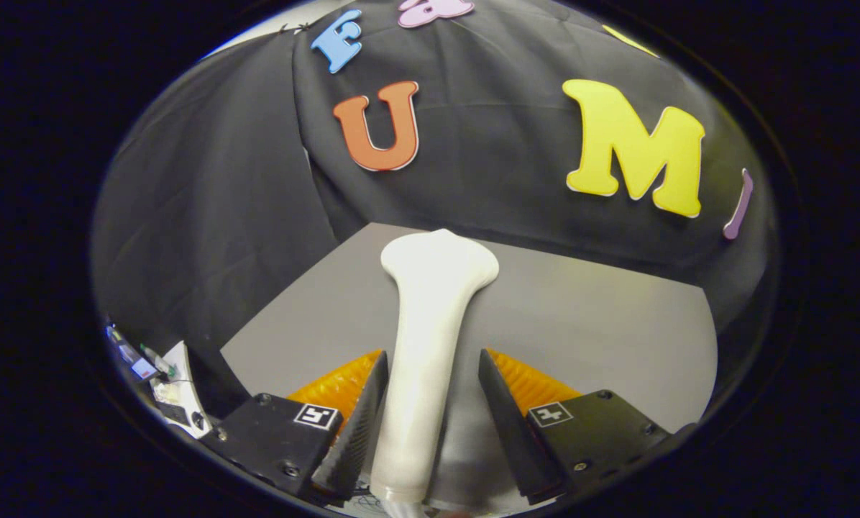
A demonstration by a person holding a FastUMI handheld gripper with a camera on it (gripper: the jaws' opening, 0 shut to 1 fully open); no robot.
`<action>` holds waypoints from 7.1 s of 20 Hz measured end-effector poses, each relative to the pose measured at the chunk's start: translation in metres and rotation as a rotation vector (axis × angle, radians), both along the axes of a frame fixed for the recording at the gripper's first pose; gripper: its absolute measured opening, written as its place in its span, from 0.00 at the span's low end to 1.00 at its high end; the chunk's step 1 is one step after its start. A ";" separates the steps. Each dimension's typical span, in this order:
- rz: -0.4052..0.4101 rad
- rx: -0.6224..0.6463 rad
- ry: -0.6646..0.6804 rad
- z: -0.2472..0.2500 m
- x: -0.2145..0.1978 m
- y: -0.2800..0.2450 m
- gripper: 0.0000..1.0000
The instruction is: Iron the clothes twice with a garment steamer, once on the left side and once on the right side.
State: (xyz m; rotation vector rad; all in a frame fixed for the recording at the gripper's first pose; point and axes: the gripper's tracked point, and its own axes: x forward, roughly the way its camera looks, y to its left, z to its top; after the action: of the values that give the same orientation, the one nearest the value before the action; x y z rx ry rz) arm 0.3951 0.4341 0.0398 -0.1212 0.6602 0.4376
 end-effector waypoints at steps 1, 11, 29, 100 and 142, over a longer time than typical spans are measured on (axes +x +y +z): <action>-0.007 -0.009 -0.012 0.001 0.002 0.000 0.81; -0.071 -0.048 -0.035 -0.002 0.007 0.005 0.47; -0.127 0.201 -0.217 0.095 -0.092 -0.104 0.37; -0.620 0.010 -0.977 0.291 -0.131 -0.483 0.37; -0.721 -0.175 -0.557 0.049 -0.148 -0.518 0.37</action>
State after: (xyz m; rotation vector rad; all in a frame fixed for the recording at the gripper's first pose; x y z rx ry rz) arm 0.2467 -0.0843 0.0890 -0.1529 0.1581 -0.3482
